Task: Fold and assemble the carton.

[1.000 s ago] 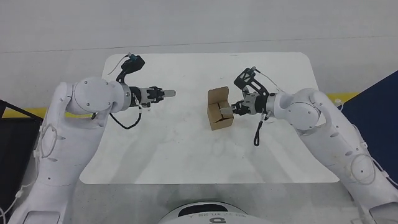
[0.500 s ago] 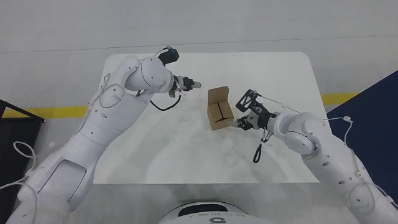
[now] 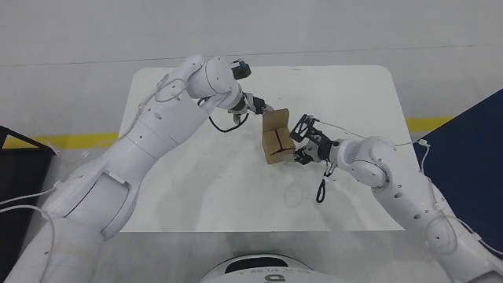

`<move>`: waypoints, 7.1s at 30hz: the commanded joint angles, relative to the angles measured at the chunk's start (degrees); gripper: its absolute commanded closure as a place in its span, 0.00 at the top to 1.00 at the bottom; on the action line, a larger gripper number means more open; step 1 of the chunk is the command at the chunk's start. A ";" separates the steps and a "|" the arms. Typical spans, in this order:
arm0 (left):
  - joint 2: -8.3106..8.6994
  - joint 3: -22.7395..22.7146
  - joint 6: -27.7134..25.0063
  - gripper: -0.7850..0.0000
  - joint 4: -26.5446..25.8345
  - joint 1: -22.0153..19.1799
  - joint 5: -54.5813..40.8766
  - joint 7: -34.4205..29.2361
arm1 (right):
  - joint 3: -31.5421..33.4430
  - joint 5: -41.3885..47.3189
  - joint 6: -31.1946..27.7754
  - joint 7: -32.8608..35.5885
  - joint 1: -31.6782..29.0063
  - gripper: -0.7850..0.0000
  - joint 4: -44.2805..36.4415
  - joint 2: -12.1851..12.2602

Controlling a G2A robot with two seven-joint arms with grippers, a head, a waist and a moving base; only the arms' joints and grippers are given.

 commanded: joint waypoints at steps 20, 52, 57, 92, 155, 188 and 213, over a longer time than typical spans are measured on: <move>-4.17 8.87 -4.91 1.00 3.28 -1.32 3.73 -5.35 | 5.73 -2.04 -19.72 -18.48 -5.64 1.00 4.17 1.31; -4.76 8.74 -6.52 1.00 2.75 0.09 8.29 -7.16 | 0.30 3.42 -16.22 -8.81 2.48 0.91 8.88 -1.00; -4.88 8.74 -6.59 1.00 2.40 0.28 9.02 -7.52 | -0.79 3.80 -15.59 -8.26 3.70 0.73 10.38 -1.49; 5.09 -13.51 -5.16 1.00 -13.27 6.49 21.77 -10.84 | 11.83 -3.65 -17.96 1.14 -5.34 0.66 -11.66 2.23; 10.67 -28.18 -6.46 1.00 -21.48 19.62 16.93 -12.14 | -15.03 -1.67 -10.47 23.50 21.13 0.22 -2.61 -4.40; 10.67 -28.18 -6.46 1.00 -21.48 19.62 16.93 -12.14 | -19.01 -11.67 11.62 25.79 20.31 0.50 -4.54 -8.04; 10.67 -28.18 -6.46 1.00 -21.48 19.62 16.93 -12.14 | -16.92 -12.39 16.26 27.70 17.11 0.61 -7.73 -10.29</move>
